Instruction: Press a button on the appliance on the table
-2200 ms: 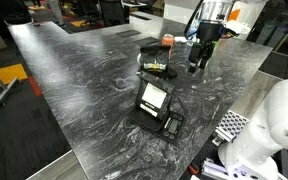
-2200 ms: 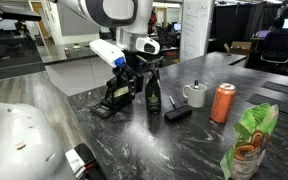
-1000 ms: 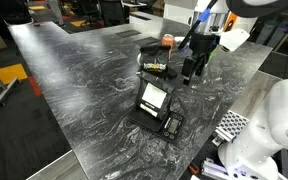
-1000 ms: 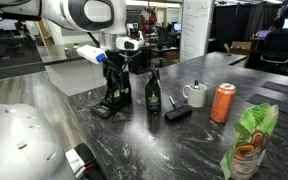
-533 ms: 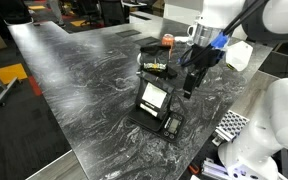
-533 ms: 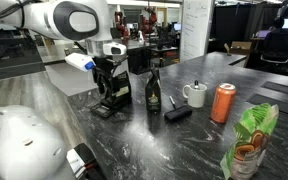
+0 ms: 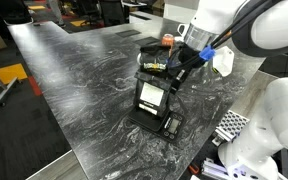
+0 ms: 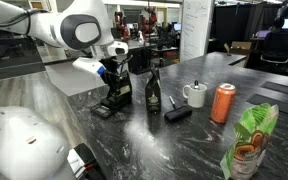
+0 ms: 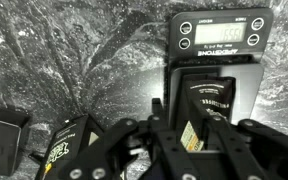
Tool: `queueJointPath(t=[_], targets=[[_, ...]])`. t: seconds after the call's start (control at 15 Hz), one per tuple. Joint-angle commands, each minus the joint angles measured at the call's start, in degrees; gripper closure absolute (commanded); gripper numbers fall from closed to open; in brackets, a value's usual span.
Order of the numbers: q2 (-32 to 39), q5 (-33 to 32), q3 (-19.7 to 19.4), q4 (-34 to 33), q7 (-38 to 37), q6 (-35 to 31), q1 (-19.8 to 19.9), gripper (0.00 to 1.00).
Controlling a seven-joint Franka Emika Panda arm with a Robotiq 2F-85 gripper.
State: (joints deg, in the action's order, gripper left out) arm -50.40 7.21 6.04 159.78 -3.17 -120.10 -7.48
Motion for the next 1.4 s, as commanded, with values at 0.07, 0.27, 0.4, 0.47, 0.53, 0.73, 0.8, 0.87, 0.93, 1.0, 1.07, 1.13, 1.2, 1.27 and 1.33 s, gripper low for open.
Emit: queueJointPath(t=[0.07,0.27,0.4,0.47,0.53,0.73,0.8,0.87,0.93,1.0,1.07,1.13,1.2,1.27,1.33], targets=[[2.6,3.6,-0.9,-0.1,0.2,1.0,-2.2,1.00],[2.5,6.1,-0.8,-0.1,-1.3,4.8,-2.6,1.00],[2.0,6.8,-0.1,-0.1,-2.6,7.1,-2.3,1.00],[1.8,7.1,0.1,-0.1,-3.3,8.4,-2.2,1.00],[1.7,7.1,0.4,-0.1,-3.8,9.5,-2.1,1.00],[2.9,5.6,1.7,-0.1,-2.9,9.5,-2.2,1.00],[4.0,5.2,2.2,-0.1,-2.7,9.2,-2.3,1.00],[4.4,5.1,2.6,-0.1,-2.4,9.2,-2.5,1.00],[2.0,5.6,1.9,-0.1,-3.1,9.2,-2.0,1.00],[2.2,5.6,2.1,-0.1,-3.1,9.1,-2.1,1.00],[2.2,5.6,2.1,-0.2,-3.1,9.1,-2.0,1.00],[2.1,5.6,2.1,-0.2,-3.1,9.1,-2.0,1.00],[2.0,5.6,2.1,-0.2,-3.1,9.1,-2.0,1.00],[1.9,5.6,2.1,-0.2,-3.1,9.1,-2.0,1.00],[1.9,5.6,2.1,-0.2,-3.1,9.1,-2.0,1.00]])
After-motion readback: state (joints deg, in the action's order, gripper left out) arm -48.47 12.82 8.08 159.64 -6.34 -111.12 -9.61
